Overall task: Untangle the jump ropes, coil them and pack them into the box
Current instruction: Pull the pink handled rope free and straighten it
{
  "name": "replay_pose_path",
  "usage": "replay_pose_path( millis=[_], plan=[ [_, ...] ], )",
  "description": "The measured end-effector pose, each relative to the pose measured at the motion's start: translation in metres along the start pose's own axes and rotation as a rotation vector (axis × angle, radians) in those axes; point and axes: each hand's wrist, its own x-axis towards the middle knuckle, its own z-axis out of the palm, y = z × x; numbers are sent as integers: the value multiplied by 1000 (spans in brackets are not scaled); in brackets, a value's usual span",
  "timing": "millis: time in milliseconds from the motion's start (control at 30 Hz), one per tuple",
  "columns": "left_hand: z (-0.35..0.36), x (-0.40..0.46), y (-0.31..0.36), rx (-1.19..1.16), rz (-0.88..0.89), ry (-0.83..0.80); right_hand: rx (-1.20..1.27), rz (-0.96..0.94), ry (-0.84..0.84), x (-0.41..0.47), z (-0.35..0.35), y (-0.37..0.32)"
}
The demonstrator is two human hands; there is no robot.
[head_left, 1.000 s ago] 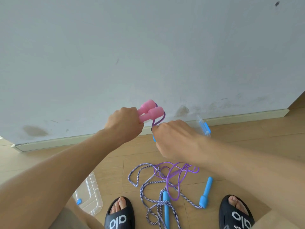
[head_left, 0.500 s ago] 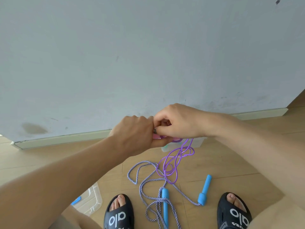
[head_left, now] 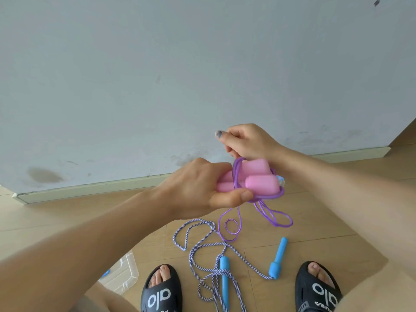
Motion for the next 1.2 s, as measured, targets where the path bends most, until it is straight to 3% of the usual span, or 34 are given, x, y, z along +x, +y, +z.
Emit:
replay_pose_path(
  millis=[100,233,367,633,700,767,933,1067,1200],
  plan=[
    [-3,3,1,-154,-2,126,163,71,-35,-8,14,16],
    [-7,6,-8,-122,-121,206,263,112,-43,-19,26,16],
    [-8,14,-24,2,-264,205,211,170,28,-26,33,8],
    [-3,24,-41,30,-386,208,315,312,-100,-45,30,-5],
    [-5,25,-47,64,-433,208,173,276,-136,-53,30,-9],
    [-6,24,-51,174,-473,172,-162,143,-177,-60,33,-13],
    [-3,22,-53,555,-408,13,-682,-138,-158,-71,27,-30],
    [-2,20,-56,727,-364,-63,-807,-319,-104,-69,15,-48],
    [2,17,-45,754,-252,-84,-814,-384,106,-39,-7,-44]
  ],
)
